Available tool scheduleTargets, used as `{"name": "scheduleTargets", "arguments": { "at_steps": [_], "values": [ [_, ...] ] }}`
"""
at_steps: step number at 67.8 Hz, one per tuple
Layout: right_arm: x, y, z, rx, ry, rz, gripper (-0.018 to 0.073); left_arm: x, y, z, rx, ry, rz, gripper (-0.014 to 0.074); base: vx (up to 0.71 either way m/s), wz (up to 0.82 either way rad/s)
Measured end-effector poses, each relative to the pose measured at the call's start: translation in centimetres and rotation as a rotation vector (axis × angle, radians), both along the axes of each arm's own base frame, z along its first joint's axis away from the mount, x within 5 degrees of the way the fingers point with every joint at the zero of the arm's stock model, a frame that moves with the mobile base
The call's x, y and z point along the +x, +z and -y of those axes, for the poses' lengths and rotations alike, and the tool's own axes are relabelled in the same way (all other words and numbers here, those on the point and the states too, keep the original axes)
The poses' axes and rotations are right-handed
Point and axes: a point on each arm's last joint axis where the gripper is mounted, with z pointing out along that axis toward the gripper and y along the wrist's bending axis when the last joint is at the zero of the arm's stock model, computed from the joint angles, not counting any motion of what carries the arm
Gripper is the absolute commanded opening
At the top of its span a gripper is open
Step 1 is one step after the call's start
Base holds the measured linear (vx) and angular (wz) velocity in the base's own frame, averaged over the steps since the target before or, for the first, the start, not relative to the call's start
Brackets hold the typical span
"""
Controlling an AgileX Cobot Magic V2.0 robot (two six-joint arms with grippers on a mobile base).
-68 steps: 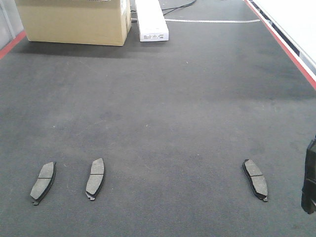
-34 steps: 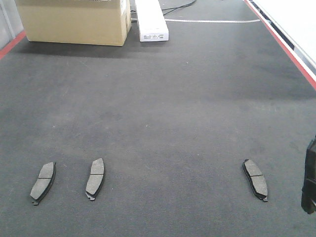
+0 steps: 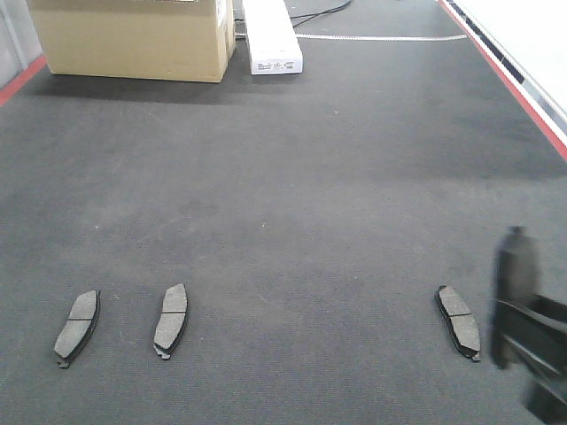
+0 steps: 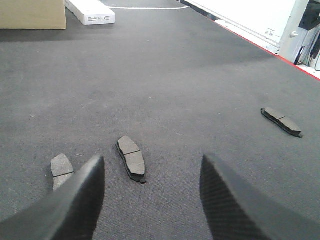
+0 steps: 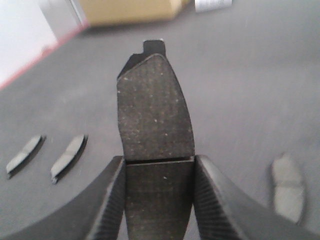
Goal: Move and align brake pads A on conveyor
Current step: 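Move the right gripper down beside the pad nearest the right arm, then open the right gripper to set its brake pad on the belt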
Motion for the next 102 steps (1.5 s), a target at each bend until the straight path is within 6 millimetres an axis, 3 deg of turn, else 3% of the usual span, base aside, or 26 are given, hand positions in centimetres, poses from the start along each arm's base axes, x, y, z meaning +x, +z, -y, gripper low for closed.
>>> {"name": "scheduleTargets", "arguments": {
  "at_steps": [17,33,48,57,69,79,91,102],
  "values": [
    [7.4,-0.3,-3.6,-0.09,-0.001,-0.274,0.0025,0.0,0.0,0.0,0.001,0.0,0.0,0.0396,0.0,0.0],
    [14.1,-4.5,-6.7,-0.198,-0.004,-0.515,0.005,0.0,0.0,0.0,0.001,0.0,0.0,0.0396,0.0,0.0],
    [17.7,-8.9,-8.6,-0.242,-0.011,-0.684,0.0096,0.0,0.0,0.0,0.001,0.0,0.0,0.0396,0.0,0.0],
    [19.4,-11.0,-9.5,-0.249,-0.019,-0.769,0.0164,0.0,0.0,0.0,0.001,0.0,-0.001,0.0396,0.0,0.0],
    [20.9,-13.7,-10.4,-0.282,-0.02,-0.885,0.0334,0.0,0.0,0.0,0.002,-0.001,-0.003,0.0396,0.0,0.0],
    [21.6,-13.7,-10.8,-0.284,-0.02,-0.903,0.0442,0.0,-0.1,0.0,0.004,-0.001,-0.007,0.0396,0.0,0.0],
    [21.7,-13.2,-10.8,-0.279,-0.019,-0.884,0.0461,0.0,-0.1,0.0,0.005,-0.002,-0.007,0.0396,0.0,0.0],
    [21.0,-10.0,-10.6,-0.307,0.004,-0.793,0.0454,0.0,-0.1,0.0,0.005,-0.002,-0.007,0.0396,0.0,0.0]
  ]
}}
